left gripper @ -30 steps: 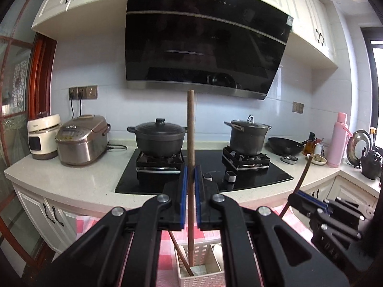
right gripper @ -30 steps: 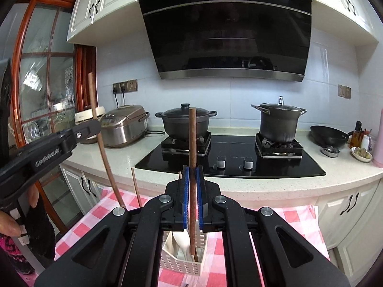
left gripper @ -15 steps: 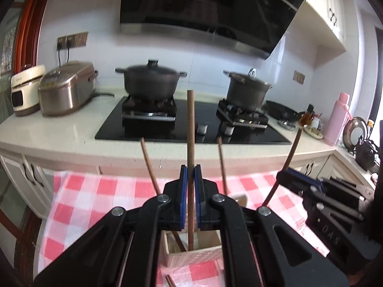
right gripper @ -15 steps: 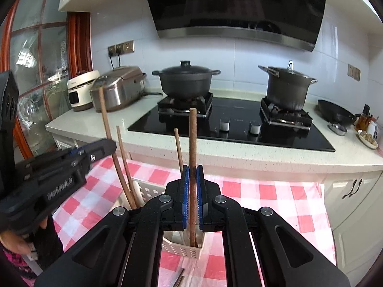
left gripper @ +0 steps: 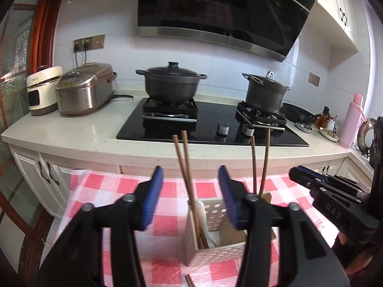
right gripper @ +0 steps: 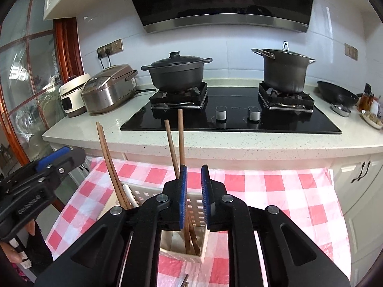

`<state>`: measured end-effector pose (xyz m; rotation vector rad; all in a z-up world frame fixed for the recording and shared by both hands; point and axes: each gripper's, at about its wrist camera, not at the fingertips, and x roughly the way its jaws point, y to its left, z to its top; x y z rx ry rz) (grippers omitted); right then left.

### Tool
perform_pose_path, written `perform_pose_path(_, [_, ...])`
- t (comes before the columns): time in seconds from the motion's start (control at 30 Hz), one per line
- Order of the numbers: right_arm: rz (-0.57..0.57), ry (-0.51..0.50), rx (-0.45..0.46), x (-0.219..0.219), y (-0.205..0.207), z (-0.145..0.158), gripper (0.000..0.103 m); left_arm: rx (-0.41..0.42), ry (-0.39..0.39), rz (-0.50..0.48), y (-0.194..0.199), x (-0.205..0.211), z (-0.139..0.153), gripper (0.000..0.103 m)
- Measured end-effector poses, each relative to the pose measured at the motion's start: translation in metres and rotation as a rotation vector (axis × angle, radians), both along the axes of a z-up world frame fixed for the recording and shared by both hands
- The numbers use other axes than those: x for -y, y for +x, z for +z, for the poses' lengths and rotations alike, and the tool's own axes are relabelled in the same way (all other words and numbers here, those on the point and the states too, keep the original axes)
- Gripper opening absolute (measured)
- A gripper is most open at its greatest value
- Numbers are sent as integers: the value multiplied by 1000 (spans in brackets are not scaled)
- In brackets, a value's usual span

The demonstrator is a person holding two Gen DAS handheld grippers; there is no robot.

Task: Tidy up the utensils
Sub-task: 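Open both tools to drop the chopsticks into the basket, then move both tools back toward the remaining chopsticks on the cloth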

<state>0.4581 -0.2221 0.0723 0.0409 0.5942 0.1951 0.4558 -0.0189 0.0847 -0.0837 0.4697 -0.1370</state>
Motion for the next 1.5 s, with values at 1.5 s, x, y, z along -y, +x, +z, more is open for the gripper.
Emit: perform_pose_path(1.5, [-45,-16,-304,-14,-163,-172,25,-160,65,89,-165,-32,-174,98])
